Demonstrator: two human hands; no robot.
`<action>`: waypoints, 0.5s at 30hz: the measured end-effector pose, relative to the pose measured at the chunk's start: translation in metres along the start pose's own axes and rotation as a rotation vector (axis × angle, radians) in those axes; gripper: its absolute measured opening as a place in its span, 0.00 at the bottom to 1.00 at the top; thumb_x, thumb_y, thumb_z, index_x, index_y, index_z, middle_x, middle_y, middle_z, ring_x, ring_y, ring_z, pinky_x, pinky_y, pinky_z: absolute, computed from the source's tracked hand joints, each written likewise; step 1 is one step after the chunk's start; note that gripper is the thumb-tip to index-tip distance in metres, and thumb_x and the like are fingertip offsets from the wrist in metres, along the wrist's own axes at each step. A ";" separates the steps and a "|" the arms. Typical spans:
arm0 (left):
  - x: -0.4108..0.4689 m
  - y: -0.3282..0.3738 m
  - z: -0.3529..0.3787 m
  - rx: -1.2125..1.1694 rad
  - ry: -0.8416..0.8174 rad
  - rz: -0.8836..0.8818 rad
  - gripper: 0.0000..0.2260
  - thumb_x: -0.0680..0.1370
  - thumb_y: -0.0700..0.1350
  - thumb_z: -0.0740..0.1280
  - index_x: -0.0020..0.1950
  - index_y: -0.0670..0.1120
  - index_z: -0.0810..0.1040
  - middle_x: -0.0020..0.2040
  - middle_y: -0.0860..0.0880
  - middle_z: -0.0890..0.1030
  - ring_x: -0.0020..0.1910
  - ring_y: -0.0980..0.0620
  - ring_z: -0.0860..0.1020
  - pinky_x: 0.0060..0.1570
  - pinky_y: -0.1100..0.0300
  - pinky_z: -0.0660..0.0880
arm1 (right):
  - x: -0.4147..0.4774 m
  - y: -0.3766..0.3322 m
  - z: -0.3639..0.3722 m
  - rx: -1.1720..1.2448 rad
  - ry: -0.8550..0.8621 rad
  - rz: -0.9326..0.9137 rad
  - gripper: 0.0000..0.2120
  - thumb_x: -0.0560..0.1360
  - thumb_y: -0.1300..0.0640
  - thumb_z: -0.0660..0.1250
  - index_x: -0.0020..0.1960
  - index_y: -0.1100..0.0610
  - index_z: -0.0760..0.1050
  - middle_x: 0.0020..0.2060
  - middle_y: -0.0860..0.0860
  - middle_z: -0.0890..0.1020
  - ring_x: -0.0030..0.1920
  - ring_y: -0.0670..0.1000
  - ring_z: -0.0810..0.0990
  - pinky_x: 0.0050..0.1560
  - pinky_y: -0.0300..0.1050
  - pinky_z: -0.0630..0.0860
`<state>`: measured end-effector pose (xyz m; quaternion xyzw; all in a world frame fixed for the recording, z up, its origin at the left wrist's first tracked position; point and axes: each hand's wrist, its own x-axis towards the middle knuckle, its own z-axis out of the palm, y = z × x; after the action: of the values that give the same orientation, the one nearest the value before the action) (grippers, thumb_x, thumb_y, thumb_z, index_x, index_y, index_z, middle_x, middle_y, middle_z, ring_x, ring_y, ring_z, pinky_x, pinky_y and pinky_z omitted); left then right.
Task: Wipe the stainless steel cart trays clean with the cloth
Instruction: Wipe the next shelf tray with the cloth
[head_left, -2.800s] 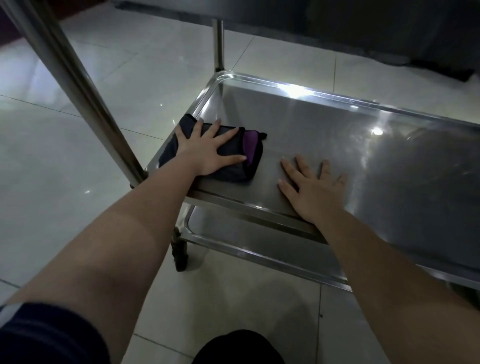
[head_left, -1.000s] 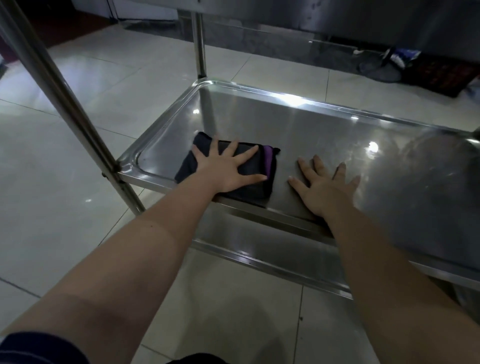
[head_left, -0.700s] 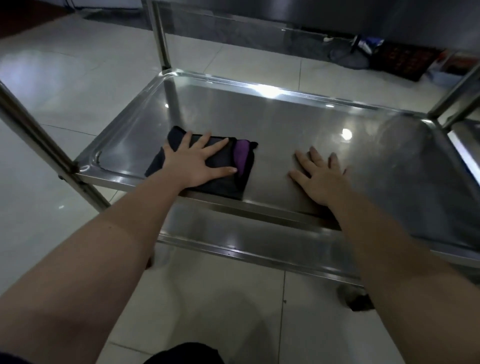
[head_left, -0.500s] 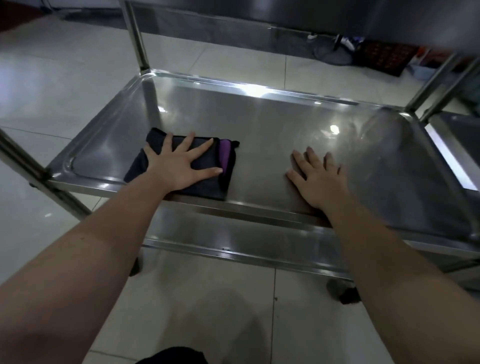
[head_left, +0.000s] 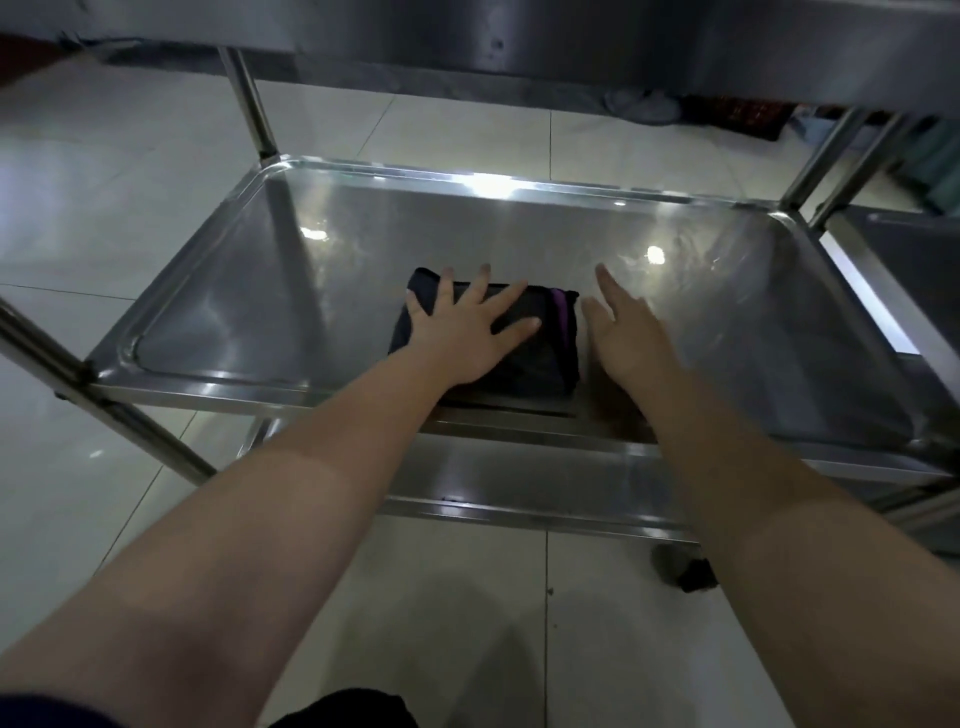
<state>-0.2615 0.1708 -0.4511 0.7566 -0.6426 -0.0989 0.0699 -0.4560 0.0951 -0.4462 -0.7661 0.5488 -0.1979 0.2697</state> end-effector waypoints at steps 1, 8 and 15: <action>-0.002 -0.010 -0.007 0.006 0.058 -0.001 0.28 0.77 0.71 0.43 0.77 0.68 0.47 0.81 0.54 0.46 0.78 0.40 0.41 0.68 0.28 0.40 | -0.001 -0.013 0.004 -0.001 0.018 -0.044 0.24 0.83 0.43 0.52 0.78 0.43 0.57 0.77 0.52 0.61 0.78 0.60 0.52 0.76 0.60 0.47; -0.017 -0.084 -0.032 0.093 0.080 -0.178 0.23 0.84 0.57 0.46 0.80 0.60 0.48 0.81 0.51 0.47 0.79 0.42 0.40 0.74 0.36 0.39 | -0.009 -0.093 0.085 -0.539 -0.211 -0.258 0.30 0.80 0.34 0.44 0.79 0.40 0.44 0.80 0.48 0.45 0.78 0.61 0.40 0.73 0.67 0.37; 0.000 -0.041 -0.009 0.053 0.095 -0.027 0.23 0.84 0.57 0.46 0.80 0.59 0.48 0.81 0.49 0.48 0.79 0.42 0.42 0.74 0.37 0.41 | -0.006 -0.053 0.069 -0.607 -0.180 -0.253 0.29 0.78 0.30 0.42 0.77 0.34 0.42 0.79 0.43 0.45 0.78 0.58 0.40 0.72 0.66 0.34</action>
<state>-0.2202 0.1770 -0.4519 0.7708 -0.6305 -0.0467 0.0792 -0.3777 0.1279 -0.4666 -0.8879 0.4572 0.0110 0.0502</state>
